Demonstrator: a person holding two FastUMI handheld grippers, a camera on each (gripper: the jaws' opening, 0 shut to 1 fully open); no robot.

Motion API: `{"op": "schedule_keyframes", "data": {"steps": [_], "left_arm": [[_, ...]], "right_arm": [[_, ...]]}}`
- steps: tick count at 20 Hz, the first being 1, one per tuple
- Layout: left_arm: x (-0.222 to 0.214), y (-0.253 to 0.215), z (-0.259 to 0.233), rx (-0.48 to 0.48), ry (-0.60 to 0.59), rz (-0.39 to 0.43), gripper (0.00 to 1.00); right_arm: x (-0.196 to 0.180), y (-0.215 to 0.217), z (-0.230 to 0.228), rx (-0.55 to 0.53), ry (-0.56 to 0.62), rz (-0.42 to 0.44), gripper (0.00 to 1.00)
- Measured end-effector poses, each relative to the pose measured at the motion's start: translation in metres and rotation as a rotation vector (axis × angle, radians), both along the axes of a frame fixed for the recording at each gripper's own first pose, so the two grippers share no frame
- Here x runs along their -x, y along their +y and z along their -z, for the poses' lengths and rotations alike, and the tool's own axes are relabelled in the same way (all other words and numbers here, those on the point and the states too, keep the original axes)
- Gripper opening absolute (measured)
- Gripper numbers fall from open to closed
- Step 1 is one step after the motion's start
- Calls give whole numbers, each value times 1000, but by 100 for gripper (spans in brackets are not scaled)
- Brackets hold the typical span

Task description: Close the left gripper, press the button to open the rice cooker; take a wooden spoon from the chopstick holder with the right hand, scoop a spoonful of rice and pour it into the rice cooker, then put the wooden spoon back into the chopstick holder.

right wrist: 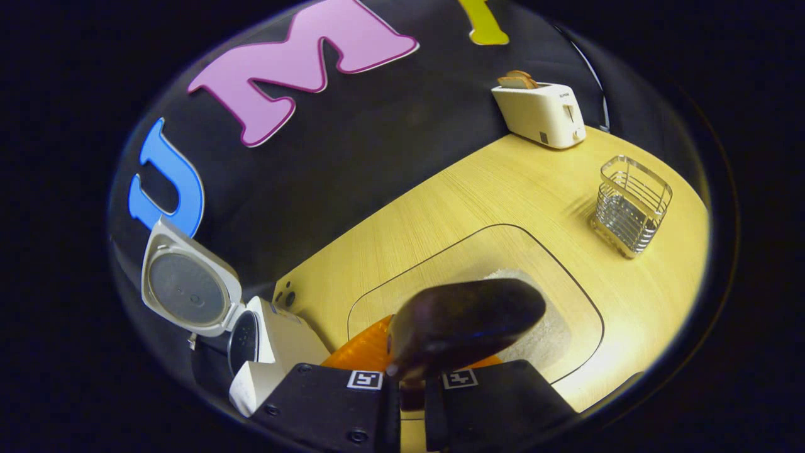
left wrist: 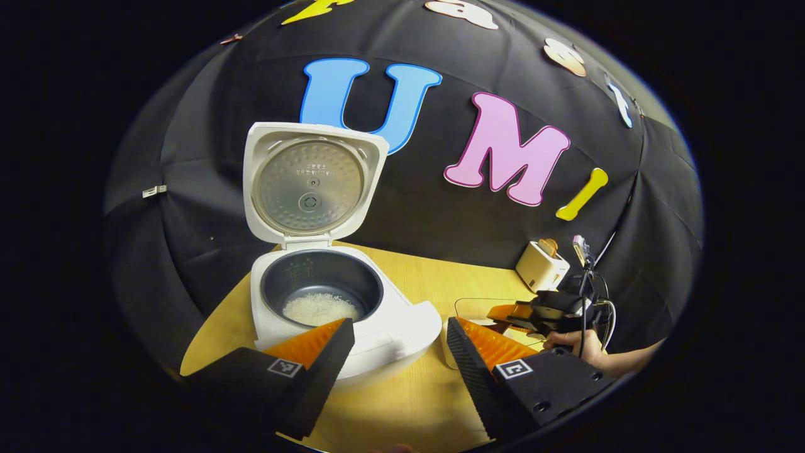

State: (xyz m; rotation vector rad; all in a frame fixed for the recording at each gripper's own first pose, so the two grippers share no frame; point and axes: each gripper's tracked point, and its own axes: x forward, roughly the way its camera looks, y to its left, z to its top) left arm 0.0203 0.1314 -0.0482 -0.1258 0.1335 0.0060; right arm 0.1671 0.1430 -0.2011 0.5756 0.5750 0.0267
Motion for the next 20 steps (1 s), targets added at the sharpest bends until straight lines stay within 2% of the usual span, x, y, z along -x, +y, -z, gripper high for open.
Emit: {"op": "schedule_keyframes", "data": {"steps": [2,3,4,5,6,8,9,10,11,12,14,15,16,20], "left_arm": [[0,1,-1,6,6,-8,96],[-1,3,-3,18,3,-14,92],[0,4,-4,25,1,-20,96],[-1,5,-4,27,-1,-25,92],[0,6,-4,21,-1,-31,96],[3,7,-5,7,-3,-33,95],[4,7,-5,5,-2,-30,92],[5,7,-6,3,-1,-30,96],[6,6,-5,2,0,-29,92],[7,5,-5,2,-1,-28,95],[8,3,-5,1,-4,-27,96],[8,1,-6,1,-6,-26,92],[8,-2,-7,-1,-8,-21,95],[11,-8,-9,-11,-20,-8,96]], "right_arm": [[-1,-2,-7,-34,-16,5,19],[-1,-3,-8,-41,-22,3,19],[0,-4,-10,-51,-22,5,19],[0,-5,-12,-67,-23,11,19],[0,-7,-14,-83,-24,19,19],[-2,-15,-17,-92,-33,32,19],[-4,-21,-20,-94,-39,42,19],[-4,-25,-23,-103,-44,52,19],[-6,-30,-27,-120,-47,63,19],[-7,-35,-32,-139,-49,76,19],[-10,-45,-41,-161,-61,93,19],[-12,-49,-46,-167,-68,98,19],[-13,-53,-51,-175,-76,105,19],[-17,-53,-81,-234,-108,106,19]]}}
